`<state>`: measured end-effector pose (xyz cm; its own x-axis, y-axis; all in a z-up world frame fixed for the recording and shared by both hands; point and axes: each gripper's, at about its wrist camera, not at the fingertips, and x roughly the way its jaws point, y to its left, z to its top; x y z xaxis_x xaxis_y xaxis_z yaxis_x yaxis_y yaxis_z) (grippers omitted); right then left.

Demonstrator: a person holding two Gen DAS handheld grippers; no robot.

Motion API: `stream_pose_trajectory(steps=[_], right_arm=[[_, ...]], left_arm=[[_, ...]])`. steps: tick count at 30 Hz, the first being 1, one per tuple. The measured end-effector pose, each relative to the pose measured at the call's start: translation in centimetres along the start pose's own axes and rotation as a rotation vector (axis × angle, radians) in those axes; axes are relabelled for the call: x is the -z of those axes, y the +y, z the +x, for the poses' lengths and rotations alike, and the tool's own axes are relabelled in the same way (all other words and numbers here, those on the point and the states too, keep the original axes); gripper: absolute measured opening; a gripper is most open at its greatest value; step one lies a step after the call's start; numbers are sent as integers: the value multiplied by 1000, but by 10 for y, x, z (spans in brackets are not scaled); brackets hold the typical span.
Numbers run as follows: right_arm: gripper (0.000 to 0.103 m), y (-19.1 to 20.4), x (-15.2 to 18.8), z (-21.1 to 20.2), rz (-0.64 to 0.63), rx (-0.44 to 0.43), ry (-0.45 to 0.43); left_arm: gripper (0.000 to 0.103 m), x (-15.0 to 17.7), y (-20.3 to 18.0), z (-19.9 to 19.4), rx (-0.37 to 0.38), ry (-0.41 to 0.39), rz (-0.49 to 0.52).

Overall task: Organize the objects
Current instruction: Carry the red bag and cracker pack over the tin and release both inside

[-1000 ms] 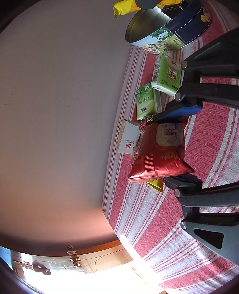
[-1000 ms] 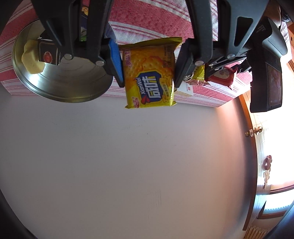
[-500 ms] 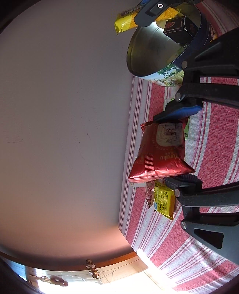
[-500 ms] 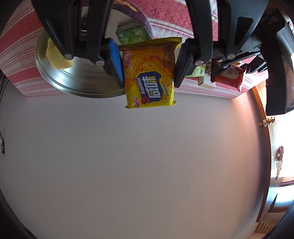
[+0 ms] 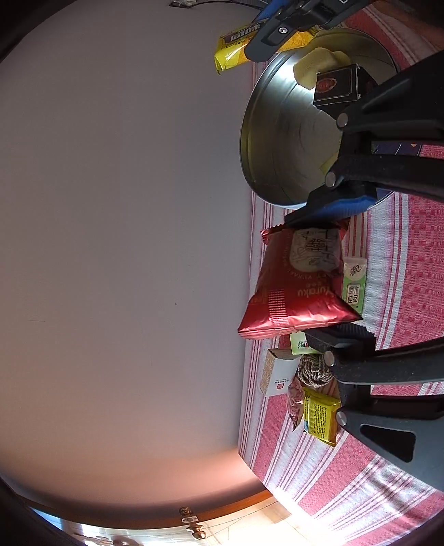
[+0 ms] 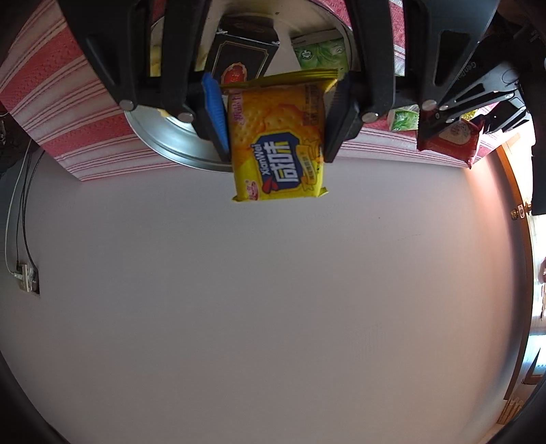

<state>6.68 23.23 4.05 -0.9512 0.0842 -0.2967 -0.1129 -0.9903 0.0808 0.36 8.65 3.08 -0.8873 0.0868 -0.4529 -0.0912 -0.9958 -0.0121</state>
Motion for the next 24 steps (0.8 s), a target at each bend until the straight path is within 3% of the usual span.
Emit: stream_pose_trajectory(steps=[6, 15, 24], right_arm=[[53, -29, 1, 8, -18, 101, -10], [53, -88, 8, 30, 8, 206, 61], [53, -97, 14, 48, 20, 216, 142]], left_arm=[[52, -8, -17, 11, 54, -2, 9], [52, -4, -64, 37, 118, 38, 53], [52, 5, -92, 59, 141, 105, 86]])
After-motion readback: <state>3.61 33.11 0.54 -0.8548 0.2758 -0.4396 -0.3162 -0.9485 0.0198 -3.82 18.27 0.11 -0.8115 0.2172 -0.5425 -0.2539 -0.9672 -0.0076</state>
